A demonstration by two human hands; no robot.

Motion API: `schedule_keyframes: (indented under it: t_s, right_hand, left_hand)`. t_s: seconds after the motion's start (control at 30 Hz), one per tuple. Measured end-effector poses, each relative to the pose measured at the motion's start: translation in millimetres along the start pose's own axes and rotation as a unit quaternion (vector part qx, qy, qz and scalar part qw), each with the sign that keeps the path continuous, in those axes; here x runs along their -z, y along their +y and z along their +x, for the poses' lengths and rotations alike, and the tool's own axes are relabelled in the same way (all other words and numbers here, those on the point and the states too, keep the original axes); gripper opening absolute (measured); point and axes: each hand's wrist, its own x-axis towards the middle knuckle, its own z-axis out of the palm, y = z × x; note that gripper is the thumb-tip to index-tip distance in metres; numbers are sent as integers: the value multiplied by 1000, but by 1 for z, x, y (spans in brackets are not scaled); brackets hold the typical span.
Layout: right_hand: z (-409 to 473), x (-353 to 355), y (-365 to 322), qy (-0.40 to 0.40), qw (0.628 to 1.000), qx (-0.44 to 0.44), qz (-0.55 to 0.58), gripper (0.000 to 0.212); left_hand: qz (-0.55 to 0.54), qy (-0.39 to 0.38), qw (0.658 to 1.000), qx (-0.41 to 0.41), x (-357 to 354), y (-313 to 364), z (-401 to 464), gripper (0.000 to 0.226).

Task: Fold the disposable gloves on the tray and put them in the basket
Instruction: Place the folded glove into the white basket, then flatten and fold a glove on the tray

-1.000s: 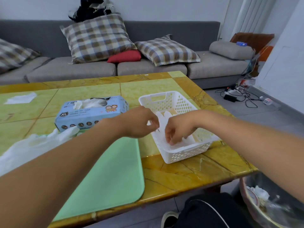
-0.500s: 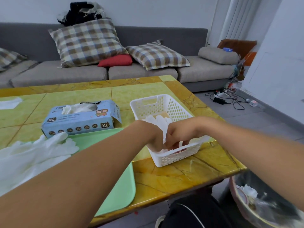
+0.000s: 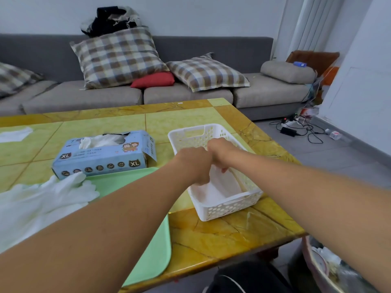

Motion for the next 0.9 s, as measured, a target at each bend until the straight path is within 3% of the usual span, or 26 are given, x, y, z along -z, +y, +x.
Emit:
schedule_keyframes:
  t_s: [0.2,0.43,0.53,0.67,0.8,0.9]
  right_hand:
    - [28,-8,-10,-1,999,-42,9,16]
    - [40,-13,-9,72,997,-33,25,30]
    - [38,-11,-13,65,997,-24,17,15]
    - [17,23,-34,64,997,47,-15,13]
    - [-22,53,-66,176,969,136,109,14]
    - [-60,43,-131,237,919,216,228,7]
  left_hand:
    - [8,-70,997,32,-16,7,12,76]
    - [43,-82,995,35,-19,8,15,61]
    - [37,-72,997,18,-17,6,10,58]
    - [-41,7,999,6,5,-26,-10,53]
    - [-133,115,984,25,11,-95,-49,44]
    - [-164,108,974,112,-5,-157,-107,42]
